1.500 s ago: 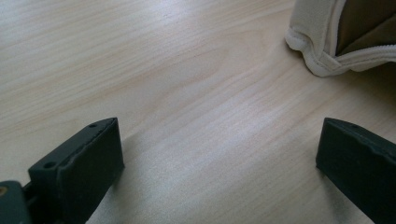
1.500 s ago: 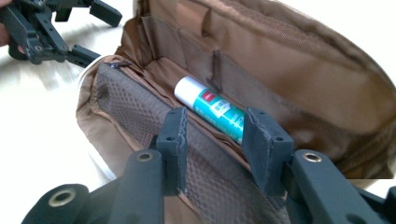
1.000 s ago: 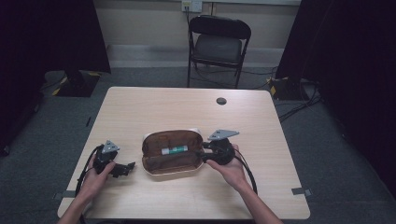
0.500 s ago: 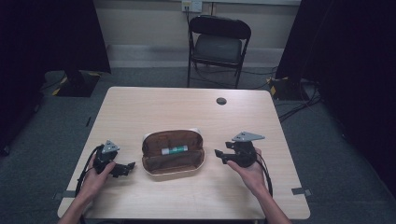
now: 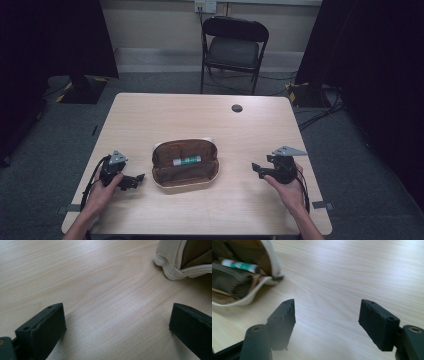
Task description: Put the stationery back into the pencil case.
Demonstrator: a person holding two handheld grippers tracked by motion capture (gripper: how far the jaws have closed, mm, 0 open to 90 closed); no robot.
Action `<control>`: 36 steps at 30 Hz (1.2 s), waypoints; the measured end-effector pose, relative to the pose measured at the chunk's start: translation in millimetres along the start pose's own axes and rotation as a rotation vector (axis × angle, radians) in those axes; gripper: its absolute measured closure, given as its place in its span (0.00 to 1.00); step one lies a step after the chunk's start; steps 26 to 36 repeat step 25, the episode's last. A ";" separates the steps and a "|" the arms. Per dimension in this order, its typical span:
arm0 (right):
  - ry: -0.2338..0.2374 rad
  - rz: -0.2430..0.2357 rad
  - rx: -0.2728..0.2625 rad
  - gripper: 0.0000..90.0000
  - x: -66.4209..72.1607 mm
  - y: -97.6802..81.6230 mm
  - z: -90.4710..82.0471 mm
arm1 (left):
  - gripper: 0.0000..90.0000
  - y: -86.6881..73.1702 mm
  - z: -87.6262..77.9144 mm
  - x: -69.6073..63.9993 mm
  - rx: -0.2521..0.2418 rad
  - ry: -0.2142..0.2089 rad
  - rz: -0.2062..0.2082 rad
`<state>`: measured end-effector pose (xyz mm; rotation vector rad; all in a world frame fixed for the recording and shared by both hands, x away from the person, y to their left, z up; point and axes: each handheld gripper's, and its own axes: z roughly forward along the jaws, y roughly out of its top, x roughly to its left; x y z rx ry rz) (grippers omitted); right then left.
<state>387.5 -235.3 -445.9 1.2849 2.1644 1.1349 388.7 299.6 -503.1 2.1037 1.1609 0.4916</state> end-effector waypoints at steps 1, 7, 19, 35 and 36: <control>-0.014 0.009 0.007 0.30 -3.8 -2.8 -0.8 | 0.00 -0.1 0.0 -0.1 -0.001 0.002 -0.002; -0.100 0.055 0.051 0.25 -31.4 -23.7 -1.0 | 0.00 0.2 -0.2 0.9 0.005 0.000 0.009; -0.234 0.090 0.121 0.19 -57.9 -47.7 12.1 | 0.00 0.2 -0.1 0.8 0.005 -0.001 0.006; -0.251 0.089 0.085 0.15 -59.7 -50.6 15.1 | 0.00 0.3 -0.2 1.0 0.005 -0.001 0.009; -0.251 0.089 0.085 0.15 -59.7 -50.6 15.1 | 0.00 0.3 -0.2 1.0 0.005 -0.001 0.009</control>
